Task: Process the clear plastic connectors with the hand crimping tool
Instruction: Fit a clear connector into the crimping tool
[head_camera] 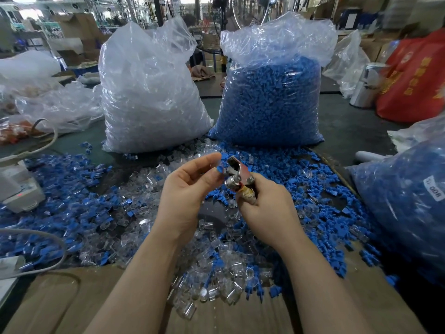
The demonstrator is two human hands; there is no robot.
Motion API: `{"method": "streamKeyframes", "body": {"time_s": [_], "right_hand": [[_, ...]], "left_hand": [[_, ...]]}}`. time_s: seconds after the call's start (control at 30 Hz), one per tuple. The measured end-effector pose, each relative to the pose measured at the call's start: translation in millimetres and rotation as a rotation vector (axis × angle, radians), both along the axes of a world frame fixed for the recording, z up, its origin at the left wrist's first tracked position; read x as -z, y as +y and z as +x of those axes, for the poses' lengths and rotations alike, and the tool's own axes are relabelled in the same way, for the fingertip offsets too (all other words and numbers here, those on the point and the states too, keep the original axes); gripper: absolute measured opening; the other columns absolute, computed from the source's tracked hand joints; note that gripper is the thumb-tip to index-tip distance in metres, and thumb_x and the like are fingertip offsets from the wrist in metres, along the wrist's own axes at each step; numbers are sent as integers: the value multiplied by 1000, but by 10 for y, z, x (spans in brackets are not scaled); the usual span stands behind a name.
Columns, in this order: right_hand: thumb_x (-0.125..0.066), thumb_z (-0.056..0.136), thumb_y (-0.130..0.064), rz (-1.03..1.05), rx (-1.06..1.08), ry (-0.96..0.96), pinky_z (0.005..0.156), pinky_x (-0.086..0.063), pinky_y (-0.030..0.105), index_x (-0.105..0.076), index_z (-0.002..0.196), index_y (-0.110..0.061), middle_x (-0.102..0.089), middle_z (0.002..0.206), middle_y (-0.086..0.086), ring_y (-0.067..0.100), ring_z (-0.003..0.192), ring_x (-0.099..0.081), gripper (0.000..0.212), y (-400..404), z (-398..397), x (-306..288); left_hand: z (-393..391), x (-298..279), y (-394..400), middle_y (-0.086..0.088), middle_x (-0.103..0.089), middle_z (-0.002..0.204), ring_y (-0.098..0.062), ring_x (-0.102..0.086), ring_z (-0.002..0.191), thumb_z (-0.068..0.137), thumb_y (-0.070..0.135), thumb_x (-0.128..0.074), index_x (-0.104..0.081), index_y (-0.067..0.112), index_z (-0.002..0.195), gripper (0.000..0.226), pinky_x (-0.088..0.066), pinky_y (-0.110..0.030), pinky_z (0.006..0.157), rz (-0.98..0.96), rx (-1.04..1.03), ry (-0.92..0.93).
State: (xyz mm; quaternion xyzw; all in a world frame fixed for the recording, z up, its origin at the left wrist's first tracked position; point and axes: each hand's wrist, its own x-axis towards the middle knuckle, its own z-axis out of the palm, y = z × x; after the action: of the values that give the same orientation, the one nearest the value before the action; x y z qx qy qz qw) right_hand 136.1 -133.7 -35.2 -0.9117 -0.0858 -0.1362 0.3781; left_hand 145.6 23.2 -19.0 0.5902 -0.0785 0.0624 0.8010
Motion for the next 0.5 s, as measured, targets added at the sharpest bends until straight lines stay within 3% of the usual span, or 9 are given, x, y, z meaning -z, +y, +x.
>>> {"method": "streamKeyframes", "body": {"time_s": [0.1,0.23,0.5], "right_hand": [[-58,85,-21,25,13,-30,51,-37,36,-54,79,-23,-56,61,-3,19,59,-51,7,-8,-2,3],[-58,86,-23,32,19,-44,52,-42,39,-57,84,-22,-58,62,-3,20,59,-53,2,-9,-12,4],[-59,85,-22,34,26,-45,54,-42,38,-58,85,-21,-59,63,-3,20,61,-53,2,-10,-16,8]], "left_hand": [[12,-14,27,-7,-76,97,-17,-72,93,75,13,-70,-75,15,102,27,-56,-21,79,-90,12,41],[24,-13,51,-6,-75,90,-17,-73,90,74,12,-71,-78,17,92,20,-57,-21,77,-150,37,54],[37,10,99,-6,-73,84,-17,-73,83,75,9,-70,-65,10,92,18,-60,-27,78,-252,4,126]]}}
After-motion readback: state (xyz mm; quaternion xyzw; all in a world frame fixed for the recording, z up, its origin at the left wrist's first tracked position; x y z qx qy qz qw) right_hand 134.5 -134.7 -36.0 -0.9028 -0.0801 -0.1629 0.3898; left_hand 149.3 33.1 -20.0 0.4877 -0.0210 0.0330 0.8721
